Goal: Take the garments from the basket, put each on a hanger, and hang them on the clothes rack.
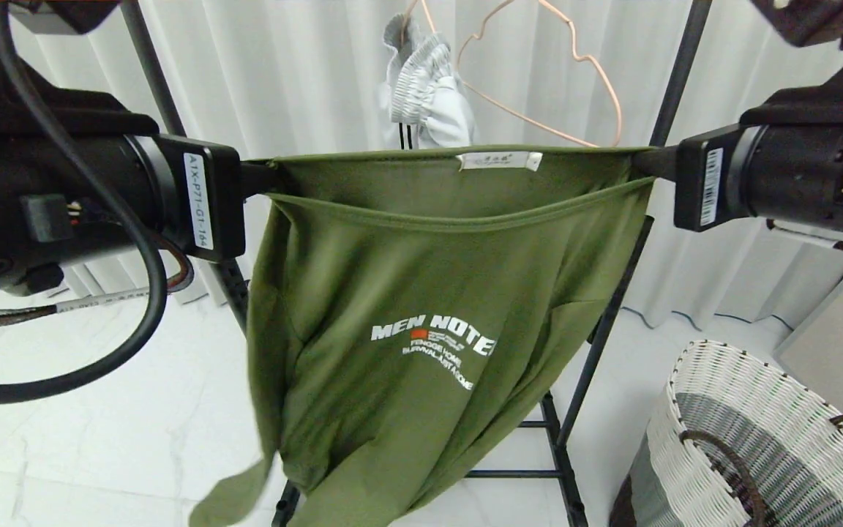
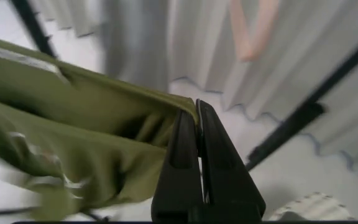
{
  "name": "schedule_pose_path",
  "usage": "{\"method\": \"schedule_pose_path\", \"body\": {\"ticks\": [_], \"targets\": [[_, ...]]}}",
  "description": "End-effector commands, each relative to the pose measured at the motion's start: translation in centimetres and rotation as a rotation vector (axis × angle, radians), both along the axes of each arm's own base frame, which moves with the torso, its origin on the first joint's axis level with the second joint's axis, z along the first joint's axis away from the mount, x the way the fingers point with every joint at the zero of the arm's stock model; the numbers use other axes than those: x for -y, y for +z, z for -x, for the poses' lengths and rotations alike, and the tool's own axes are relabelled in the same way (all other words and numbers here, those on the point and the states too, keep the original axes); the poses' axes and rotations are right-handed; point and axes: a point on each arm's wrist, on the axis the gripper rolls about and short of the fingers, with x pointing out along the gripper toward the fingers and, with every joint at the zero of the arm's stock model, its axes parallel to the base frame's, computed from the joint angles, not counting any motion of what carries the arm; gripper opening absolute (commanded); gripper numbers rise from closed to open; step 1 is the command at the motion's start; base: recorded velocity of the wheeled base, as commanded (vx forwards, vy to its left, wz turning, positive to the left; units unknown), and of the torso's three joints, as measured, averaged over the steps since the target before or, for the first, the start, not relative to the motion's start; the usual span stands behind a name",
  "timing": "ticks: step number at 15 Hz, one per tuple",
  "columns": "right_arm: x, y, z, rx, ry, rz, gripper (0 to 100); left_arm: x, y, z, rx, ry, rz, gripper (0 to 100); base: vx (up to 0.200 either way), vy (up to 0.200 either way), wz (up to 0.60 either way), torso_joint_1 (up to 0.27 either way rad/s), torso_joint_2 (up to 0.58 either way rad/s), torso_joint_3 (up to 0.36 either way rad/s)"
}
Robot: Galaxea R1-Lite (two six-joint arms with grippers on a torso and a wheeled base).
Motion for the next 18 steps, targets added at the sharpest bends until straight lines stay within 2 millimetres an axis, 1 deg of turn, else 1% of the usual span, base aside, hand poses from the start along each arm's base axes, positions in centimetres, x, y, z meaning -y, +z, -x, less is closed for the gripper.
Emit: {"method": "schedule_pose_path", "body": {"ticks": [1, 2, 4, 8, 11, 13, 16, 18], "targets": [[2.4, 1.6, 1.0, 0.054, -0.028, -0.034, 0, 1.6, 0.1, 0.7, 0.002, -0.063, -0.005, 0, 0.000, 0.000, 0.00, 0.000, 0.00, 0.000], [2.9, 2.0, 1.4, 0.071, -0.009, -0.039, 0, 2.2, 0.0, 1.0, 0.002, -0.067, -0.009, 0, 0.000, 0.000, 0.00, 0.000, 0.00, 0.000], [3.6, 2.6, 2.3, 0.103, 0.041, -0.036, 0, 2.5, 0.1, 1.3, 0.015, -0.026, -0.019, 0, 0.000, 0.000, 0.00, 0.000, 0.00, 0.000], [4.0, 2.9, 2.7, 0.124, 0.070, -0.027, 0, 2.2, 1.2, 1.4, 0.048, 0.009, 0.003, 0, 0.000, 0.000, 0.00, 0.000, 0.00, 0.000], [4.1, 2.9, 2.8, 0.117, 0.070, -0.018, 0, 2.3, 1.1, 1.5, 0.047, 0.007, 0.004, 0, 0.000, 0.000, 0.00, 0.000, 0.00, 0.000], [4.8, 2.9, 3.4, 0.107, 0.068, 0.000, 0, 2.3, 1.1, 1.5, 0.046, 0.004, 0.003, 0, 0.000, 0.000, 0.00, 0.000, 0.00, 0.000], [7.2, 3.3, 5.6, 0.076, 0.074, 0.030, 0, 2.8, 1.2, 1.5, 0.053, -0.012, 0.010, 0, 0.000, 0.000, 0.00, 0.000, 0.00, 0.000], [9.2, 3.2, 7.9, 0.036, 0.181, 0.054, 0, 3.8, 1.7, 1.0, 0.086, -0.020, 0.052, 0, 0.000, 0.000, 0.00, 0.000, 0.00, 0.000]]}}
